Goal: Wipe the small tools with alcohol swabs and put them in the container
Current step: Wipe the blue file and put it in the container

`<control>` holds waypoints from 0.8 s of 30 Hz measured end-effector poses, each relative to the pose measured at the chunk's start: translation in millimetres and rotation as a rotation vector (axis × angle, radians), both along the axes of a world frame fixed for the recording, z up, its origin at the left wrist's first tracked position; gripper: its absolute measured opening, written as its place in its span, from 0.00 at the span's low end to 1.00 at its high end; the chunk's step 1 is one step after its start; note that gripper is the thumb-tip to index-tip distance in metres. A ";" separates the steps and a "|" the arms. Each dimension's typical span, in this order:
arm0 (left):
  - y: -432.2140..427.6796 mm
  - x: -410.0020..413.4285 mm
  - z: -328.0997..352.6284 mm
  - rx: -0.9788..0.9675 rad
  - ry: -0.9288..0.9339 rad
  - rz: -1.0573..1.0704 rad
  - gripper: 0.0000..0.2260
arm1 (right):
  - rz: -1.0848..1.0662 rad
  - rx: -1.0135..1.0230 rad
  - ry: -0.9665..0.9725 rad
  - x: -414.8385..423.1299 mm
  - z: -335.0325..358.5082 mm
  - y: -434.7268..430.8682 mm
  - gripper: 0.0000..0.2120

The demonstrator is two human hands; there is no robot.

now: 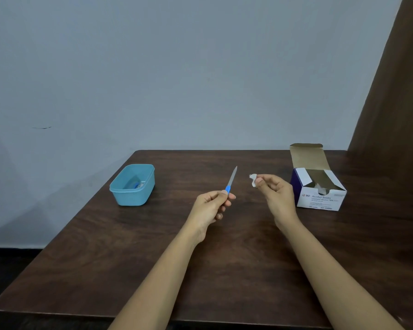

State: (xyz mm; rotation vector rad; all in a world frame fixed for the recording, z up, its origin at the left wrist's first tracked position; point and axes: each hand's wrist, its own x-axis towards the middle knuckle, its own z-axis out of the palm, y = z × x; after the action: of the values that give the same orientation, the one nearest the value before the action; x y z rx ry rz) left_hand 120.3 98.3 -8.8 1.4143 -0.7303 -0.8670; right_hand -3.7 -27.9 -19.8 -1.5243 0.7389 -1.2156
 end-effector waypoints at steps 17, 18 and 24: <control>-3.0 -1.6 -10.9 -0.120 -0.252 0.083 0.06 | 0.223 0.074 0.161 8.9 3.0 21.8 0.06; -3.3 -1.2 -11.3 -0.118 -0.264 0.088 0.06 | 0.227 0.086 0.162 8.7 3.4 22.4 0.07; -5.3 0.4 -14.4 -0.113 -0.324 0.126 0.07 | 0.268 0.170 0.198 9.1 3.3 24.9 0.08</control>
State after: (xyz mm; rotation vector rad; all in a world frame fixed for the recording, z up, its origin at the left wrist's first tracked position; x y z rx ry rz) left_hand 120.7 93.0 -23.2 1.4990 -0.9083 -0.4953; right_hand 5.4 -3.0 -16.5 -1.5576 0.7203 -0.7926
